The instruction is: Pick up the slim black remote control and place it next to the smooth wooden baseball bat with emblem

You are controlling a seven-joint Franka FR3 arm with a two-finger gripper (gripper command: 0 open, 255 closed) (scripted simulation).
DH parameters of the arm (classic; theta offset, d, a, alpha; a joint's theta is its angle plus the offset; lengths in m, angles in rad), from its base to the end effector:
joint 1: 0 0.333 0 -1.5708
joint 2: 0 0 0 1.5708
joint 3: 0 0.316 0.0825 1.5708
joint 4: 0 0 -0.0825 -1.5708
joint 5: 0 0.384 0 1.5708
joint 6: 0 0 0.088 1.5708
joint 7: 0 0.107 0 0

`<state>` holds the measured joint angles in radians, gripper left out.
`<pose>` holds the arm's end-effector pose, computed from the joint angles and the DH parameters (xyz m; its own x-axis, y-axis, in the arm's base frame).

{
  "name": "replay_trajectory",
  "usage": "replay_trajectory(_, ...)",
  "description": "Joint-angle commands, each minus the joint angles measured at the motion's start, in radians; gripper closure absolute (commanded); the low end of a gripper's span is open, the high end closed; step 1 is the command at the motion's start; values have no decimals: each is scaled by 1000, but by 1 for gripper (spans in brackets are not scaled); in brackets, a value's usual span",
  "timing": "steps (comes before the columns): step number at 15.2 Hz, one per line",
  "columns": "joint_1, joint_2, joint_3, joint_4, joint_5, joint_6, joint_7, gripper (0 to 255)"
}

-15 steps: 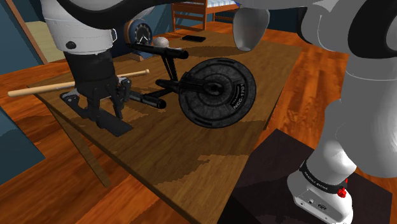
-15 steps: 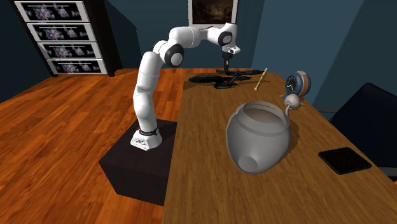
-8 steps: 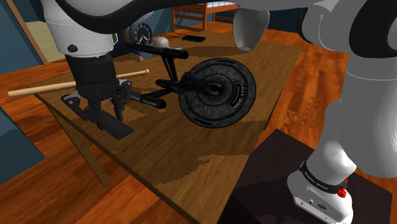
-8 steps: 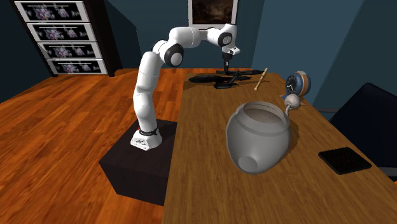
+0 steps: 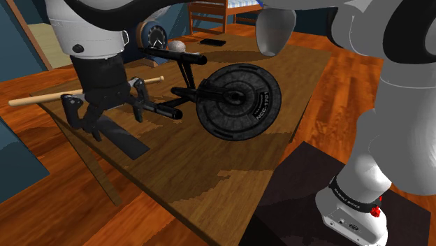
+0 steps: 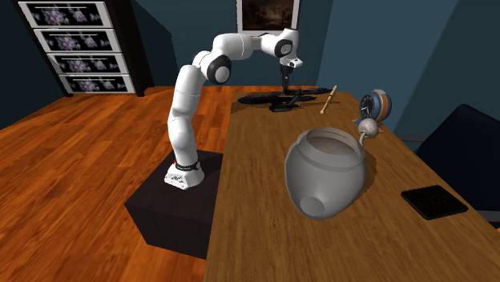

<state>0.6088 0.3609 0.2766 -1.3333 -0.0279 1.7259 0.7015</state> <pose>0.4492 0.4961 0.5372 0.9857 0.1681 -0.0104 0.1667 -0.9827 -0.0812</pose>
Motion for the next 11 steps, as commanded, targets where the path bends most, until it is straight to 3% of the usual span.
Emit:
replay_trajectory(1,3,7,0,61,-2,-54,1,0)
replay_trajectory(3,8,22,0,144,-6,-123,2,0)
replay_trajectory(11,8,22,0,144,-6,-123,2,0)
